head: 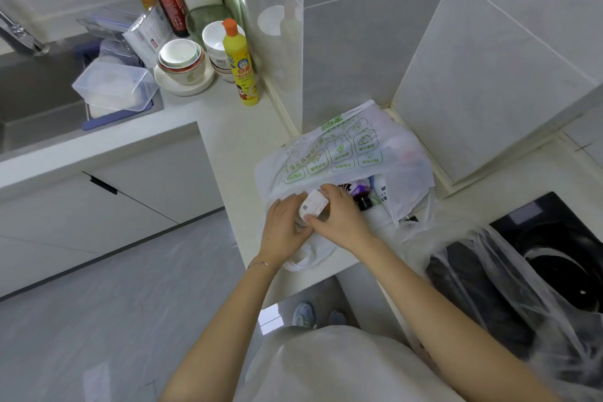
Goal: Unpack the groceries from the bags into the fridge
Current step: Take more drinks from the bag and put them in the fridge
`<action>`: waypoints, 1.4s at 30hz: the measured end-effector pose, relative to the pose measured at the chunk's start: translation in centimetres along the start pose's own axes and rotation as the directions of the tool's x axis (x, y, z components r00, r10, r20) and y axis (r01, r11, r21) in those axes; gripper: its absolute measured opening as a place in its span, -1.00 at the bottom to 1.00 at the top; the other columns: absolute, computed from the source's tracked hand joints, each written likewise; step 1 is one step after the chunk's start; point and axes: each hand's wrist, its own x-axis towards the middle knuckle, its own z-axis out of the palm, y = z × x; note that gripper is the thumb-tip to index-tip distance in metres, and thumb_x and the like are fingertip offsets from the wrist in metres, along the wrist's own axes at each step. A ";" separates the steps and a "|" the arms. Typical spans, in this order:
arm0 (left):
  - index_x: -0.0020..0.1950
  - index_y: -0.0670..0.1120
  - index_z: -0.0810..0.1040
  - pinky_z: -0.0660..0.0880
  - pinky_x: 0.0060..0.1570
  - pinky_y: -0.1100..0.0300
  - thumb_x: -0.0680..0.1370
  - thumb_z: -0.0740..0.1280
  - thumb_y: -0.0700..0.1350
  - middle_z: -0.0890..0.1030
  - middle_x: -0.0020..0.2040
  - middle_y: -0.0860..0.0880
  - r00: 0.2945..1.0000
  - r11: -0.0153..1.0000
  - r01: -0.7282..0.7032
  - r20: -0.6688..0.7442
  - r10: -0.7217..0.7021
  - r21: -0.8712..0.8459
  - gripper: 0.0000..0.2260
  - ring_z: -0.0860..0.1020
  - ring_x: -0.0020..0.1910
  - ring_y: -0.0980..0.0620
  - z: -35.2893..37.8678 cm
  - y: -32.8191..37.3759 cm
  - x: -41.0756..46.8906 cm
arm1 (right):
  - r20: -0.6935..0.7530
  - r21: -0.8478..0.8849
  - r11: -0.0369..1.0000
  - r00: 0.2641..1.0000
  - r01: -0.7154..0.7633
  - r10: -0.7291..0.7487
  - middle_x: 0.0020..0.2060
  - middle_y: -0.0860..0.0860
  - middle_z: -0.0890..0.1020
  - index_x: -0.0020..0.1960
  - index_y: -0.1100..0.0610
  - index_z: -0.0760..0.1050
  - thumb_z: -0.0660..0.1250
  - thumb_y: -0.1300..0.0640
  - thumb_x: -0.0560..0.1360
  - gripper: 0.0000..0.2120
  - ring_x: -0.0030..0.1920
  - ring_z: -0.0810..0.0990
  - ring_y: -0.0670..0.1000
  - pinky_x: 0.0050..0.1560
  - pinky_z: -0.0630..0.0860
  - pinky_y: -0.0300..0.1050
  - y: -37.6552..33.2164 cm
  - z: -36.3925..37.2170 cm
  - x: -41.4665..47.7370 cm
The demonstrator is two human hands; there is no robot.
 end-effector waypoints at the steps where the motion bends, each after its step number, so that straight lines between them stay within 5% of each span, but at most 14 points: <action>1: 0.27 -0.06 0.49 0.36 0.13 0.12 0.44 0.41 -0.05 0.60 0.07 0.02 1.000 1.000 0.020 -0.016 -0.021 -0.020 -0.60 0.54 0.05 -0.04 -0.1 -0.1 0.0 | -0.025 0.002 1.000 1.000 -0.006 0.006 0.23 0.07 0.47 0.34 0.20 0.34 0.43 0.02 0.43 -0.43 0.28 0.37 0.07 0.24 0.31 -0.11 0.4 -0.2 -0.1; 8: 0.25 -0.05 0.46 0.48 0.01 0.09 0.47 0.40 -0.14 0.60 0.11 0.05 0.979 0.958 0.193 -0.024 -0.202 -0.212 -0.65 0.53 0.06 0.01 -1.2 0.3 0.4 | -0.050 -0.202 0.959 0.980 -0.201 0.195 0.15 0.17 0.54 0.24 0.27 0.38 0.30 -0.05 0.54 -0.55 0.16 0.49 0.19 0.11 0.47 0.03 3.7 0.4 0.9; 14: 0.27 0.01 0.44 0.44 -0.08 0.27 0.51 0.39 -0.17 0.52 0.06 0.20 0.967 0.930 0.246 0.008 -0.254 -0.271 -0.64 0.49 0.08 0.11 -1.2 0.6 -0.2 | 0.032 -0.061 0.942 0.943 -0.329 0.332 0.13 0.22 0.57 0.28 0.31 0.26 0.35 0.05 0.53 -0.51 0.12 0.58 0.23 0.01 0.54 0.03 4.6 1.8 1.6; 20: 0.26 0.01 0.45 0.51 -0.02 0.09 0.52 0.40 -0.11 0.51 0.05 0.23 0.960 0.926 0.263 -0.027 -0.280 -0.272 -0.67 0.47 0.04 0.16 -1.0 1.0 0.0 | -0.035 0.089 0.940 0.942 -0.328 0.332 0.05 0.17 0.60 0.18 0.28 0.38 0.40 0.18 0.48 -0.65 0.06 0.59 0.18 -0.07 0.49 -0.08 5.4 1.5 0.9; 30: 0.22 0.04 0.45 0.52 0.00 0.00 0.44 0.35 0.04 0.56 0.06 0.16 0.954 0.918 0.276 -0.033 -0.298 -0.285 -0.64 0.52 0.07 0.05 -0.7 0.9 -0.3 | -0.346 0.234 0.966 0.919 -0.111 0.190 -0.16 -0.01 0.64 0.05 0.18 0.59 0.49 0.11 0.40 -0.74 -0.19 0.56 -0.07 -0.16 0.44 -0.26 3.3 -1.2 -2.2; 35: 0.14 0.13 0.43 0.51 -0.01 0.08 0.40 0.33 0.08 0.58 0.04 0.14 0.948 0.905 0.295 -0.025 -0.317 -0.308 -0.68 0.53 0.05 0.06 -0.9 1.3 -0.1 | -0.454 0.194 0.980 0.890 0.048 0.046 -0.15 0.02 0.66 0.01 0.16 0.61 0.50 0.12 0.38 -0.76 -0.15 0.60 0.01 -0.12 0.56 -0.12 2.2 -2.9 -2.2; 42: 0.14 0.09 0.45 0.50 -0.03 0.10 0.47 0.41 -0.05 0.56 0.01 0.17 0.946 0.898 0.296 -0.029 -0.322 -0.325 -0.72 0.54 0.04 0.05 -1.2 1.5 -0.2 | -0.437 0.005 0.984 0.886 0.176 -0.156 -0.20 -0.04 0.56 -0.09 0.16 0.55 0.48 0.09 0.38 -0.81 -0.12 0.49 0.01 -0.12 0.43 -0.15 0.9 -5.1 -0.7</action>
